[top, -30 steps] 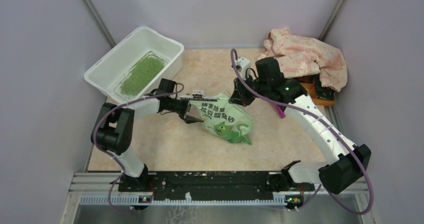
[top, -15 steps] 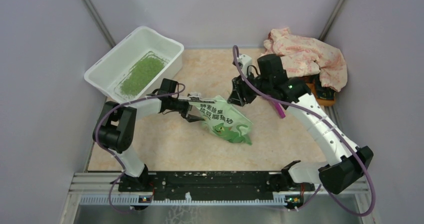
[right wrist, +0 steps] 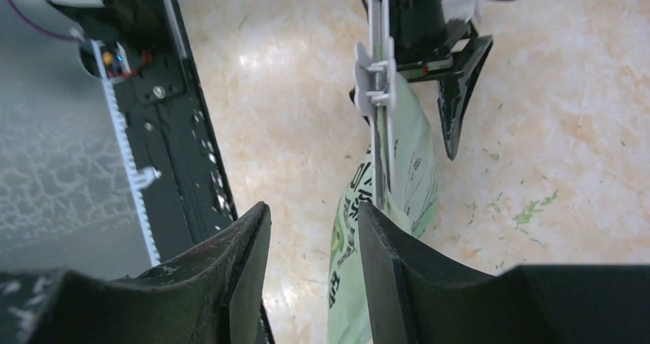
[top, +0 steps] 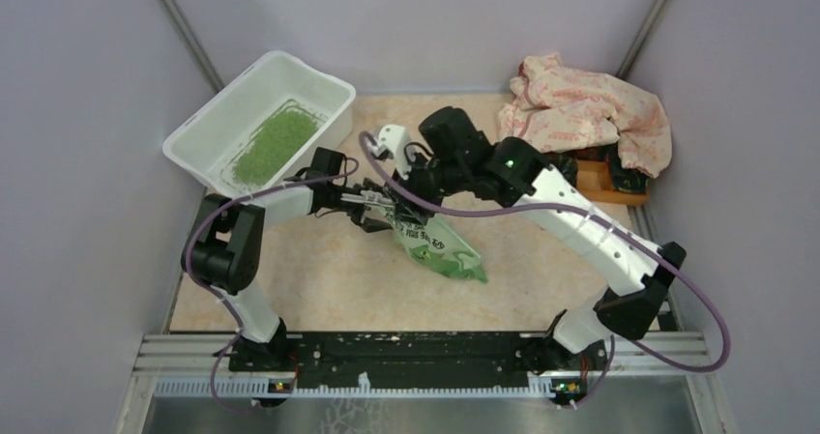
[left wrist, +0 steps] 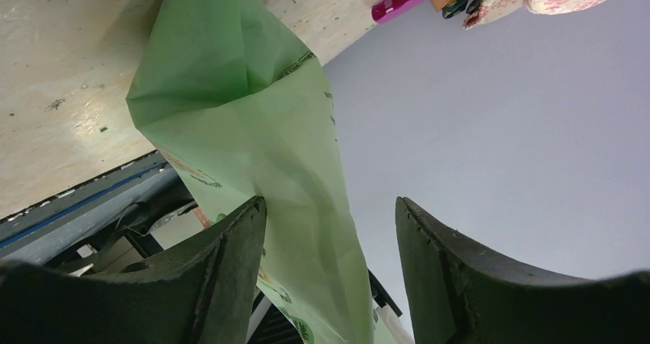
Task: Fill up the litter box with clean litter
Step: Clamp the cat litter bag at the center of the board.
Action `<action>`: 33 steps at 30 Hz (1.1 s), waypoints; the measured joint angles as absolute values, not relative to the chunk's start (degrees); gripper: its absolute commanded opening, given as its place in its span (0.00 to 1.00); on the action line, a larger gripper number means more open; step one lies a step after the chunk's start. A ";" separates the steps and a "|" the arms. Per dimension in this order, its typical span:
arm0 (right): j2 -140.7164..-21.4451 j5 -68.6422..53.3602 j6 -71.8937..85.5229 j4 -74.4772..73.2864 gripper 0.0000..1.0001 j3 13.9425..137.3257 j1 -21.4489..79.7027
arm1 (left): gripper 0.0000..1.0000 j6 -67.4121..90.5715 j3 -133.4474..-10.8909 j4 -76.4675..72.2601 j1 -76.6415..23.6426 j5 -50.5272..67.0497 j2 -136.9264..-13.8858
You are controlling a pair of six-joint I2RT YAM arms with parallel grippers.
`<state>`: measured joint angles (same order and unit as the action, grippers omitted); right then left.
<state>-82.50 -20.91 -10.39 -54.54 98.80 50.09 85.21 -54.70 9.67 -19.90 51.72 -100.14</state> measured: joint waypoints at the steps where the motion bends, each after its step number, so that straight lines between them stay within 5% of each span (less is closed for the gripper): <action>1: -83.61 -19.25 -11.03 -54.96 0.46 98.98 51.55 | 0.68 85.17 -54.83 9.76 -19.90 51.72 -100.14; 11: -88.42 -6.94 -17.17 -57.14 0.44 101.16 56.90 | 0.68 84.82 -55.51 10.94 -19.90 51.75 -100.51; 33: -98.45 -4.16 -23.40 -57.84 0.35 110.13 62.83 | 0.67 84.55 -56.25 12.05 -19.90 52.16 -101.16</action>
<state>-98.45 -4.16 -23.40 -57.84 110.13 62.83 84.55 -56.25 12.05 -19.90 52.16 -101.16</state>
